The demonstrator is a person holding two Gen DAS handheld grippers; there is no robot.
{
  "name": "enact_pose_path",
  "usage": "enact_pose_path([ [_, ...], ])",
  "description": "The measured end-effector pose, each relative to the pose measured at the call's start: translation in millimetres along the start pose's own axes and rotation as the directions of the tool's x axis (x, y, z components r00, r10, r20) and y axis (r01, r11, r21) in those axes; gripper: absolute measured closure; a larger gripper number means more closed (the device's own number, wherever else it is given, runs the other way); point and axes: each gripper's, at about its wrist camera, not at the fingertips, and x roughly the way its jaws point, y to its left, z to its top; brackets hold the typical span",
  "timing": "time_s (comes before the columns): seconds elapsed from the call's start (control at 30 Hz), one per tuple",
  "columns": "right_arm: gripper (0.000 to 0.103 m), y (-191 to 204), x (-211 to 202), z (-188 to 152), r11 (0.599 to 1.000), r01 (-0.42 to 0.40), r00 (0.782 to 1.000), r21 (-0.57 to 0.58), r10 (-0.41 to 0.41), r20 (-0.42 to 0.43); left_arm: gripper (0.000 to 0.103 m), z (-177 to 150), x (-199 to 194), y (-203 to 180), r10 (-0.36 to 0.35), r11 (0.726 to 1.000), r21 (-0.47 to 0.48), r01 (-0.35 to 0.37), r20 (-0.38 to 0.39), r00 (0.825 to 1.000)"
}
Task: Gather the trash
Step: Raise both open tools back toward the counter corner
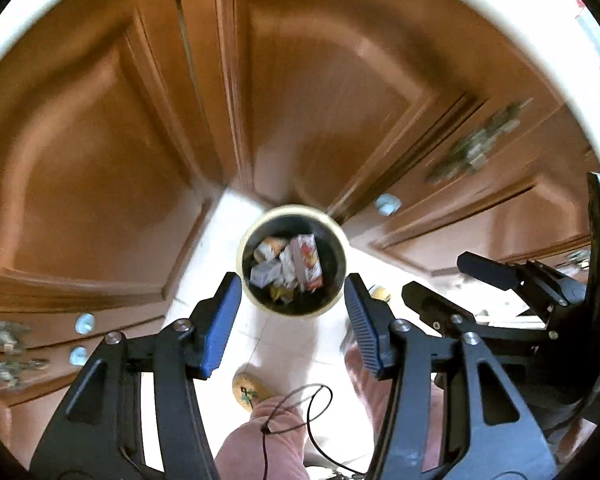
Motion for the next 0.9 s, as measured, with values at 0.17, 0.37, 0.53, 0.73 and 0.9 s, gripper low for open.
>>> enact_pose_path([
  [0.17, 0.031, 11, -91, 18, 1.000, 0.006, 0.995, -0.004, -0.006, 0.103, 0.053, 26, -80, -20, -0.008, 0.999, 0.039, 0.005, 0.094, 0.996],
  [0.37, 0.031, 18, -189, 43, 1.000, -0.018, 0.977, -0.019, 0.021, 0.210, 0.053, 63, -163, -51, -0.006, 0.997, 0.076, -0.009, 0.191, 0.982],
  [0.53, 0.031, 13, -257, 68, 0.999, -0.015, 0.955, -0.043, 0.027, 0.294, 0.053, 100, -211, -78, -0.014, 0.994, 0.110, -0.015, 0.256, 0.967],
  [0.73, 0.031, -21, -324, 115, 0.998, -0.004, 0.931, -0.059, 0.025, 0.365, 0.052, 151, -241, -112, -0.023, 0.991, 0.133, -0.015, 0.277, 0.961],
  [0.9, 0.031, -75, -378, 168, 0.999, -0.018, 0.906, -0.030, 0.029, 0.423, 0.052, 207, -253, -149, -0.022, 0.983, 0.180, -0.033, 0.295, 0.955],
])
